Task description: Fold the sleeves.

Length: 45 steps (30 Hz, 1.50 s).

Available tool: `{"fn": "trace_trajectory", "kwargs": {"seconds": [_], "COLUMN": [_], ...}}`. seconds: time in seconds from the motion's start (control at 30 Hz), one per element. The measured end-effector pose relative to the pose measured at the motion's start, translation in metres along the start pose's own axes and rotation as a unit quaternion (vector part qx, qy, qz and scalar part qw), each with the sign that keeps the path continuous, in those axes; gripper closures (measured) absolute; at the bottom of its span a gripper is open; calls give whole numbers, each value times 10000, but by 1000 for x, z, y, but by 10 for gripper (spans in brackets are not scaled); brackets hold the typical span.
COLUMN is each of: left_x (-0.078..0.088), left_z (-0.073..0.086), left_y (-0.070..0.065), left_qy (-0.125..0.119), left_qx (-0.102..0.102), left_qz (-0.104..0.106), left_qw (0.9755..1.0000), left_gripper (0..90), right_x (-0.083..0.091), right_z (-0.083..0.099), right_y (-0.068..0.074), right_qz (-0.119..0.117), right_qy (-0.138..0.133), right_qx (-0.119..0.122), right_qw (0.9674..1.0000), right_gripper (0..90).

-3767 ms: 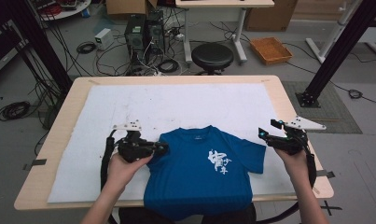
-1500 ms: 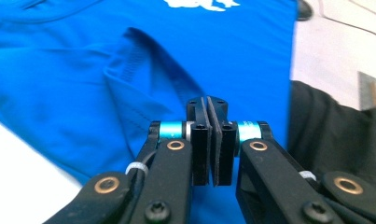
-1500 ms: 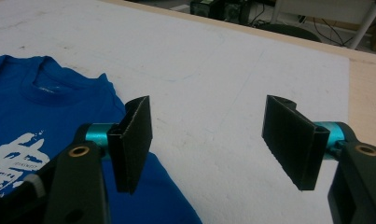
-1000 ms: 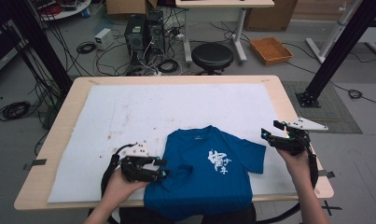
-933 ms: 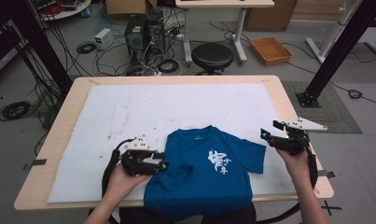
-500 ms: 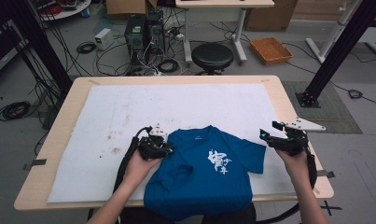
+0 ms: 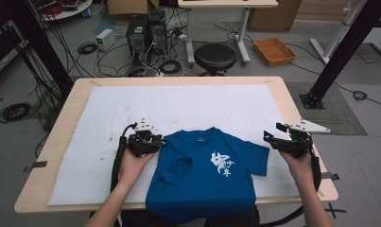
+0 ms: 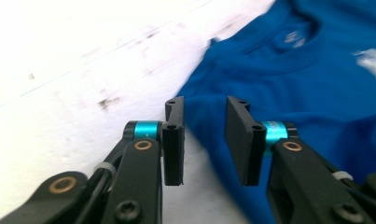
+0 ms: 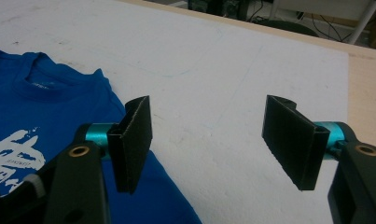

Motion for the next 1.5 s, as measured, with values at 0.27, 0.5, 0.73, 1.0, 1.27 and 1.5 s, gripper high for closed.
{"fn": "trace_trajectory", "kwargs": {"seconds": [0.27, 0.5, 0.73, 1.0, 1.27, 1.5], "left_x": [20, 23, 12, 6, 18, 28], "left_z": [5, 28, 38, 43, 42, 49], "left_y": [-55, -82, -81, -88, -92, -104], "left_qy": [-226, -79, 222, 405, 183, 255], "left_qx": [-162, -578, -603, -767, -781, -1063], "left_qz": [726, 351, 228, 209, 500, 1124], "left_qw": [9970, 9977, 9977, 9960, 9955, 9876], "left_gripper": [587, 637, 640, 761, 872, 771], "right_x": [1, 2, 1, 1, 2, 2], "right_z": [0, 0, 0, 1, 0, 0], "right_y": [0, -1, 0, -1, -1, -2], "right_qz": [7, 1, 1, 6, 0, 27], "right_qy": [-13, -21, 3, 1, -15, -22], "right_qx": [-5, -19, -7, -30, -2, -34], "right_qw": [10000, 10000, 10000, 10000, 10000, 10000], "right_gripper": [333, 332, 332, 333, 333, 333]}}
Point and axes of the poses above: each handheld gripper's, and its own axes: x roughly backward along the jaws, z roughly out of its underside, y roughly to its left, the point moved 6 cm from there along -x, roughly forward along the jaws
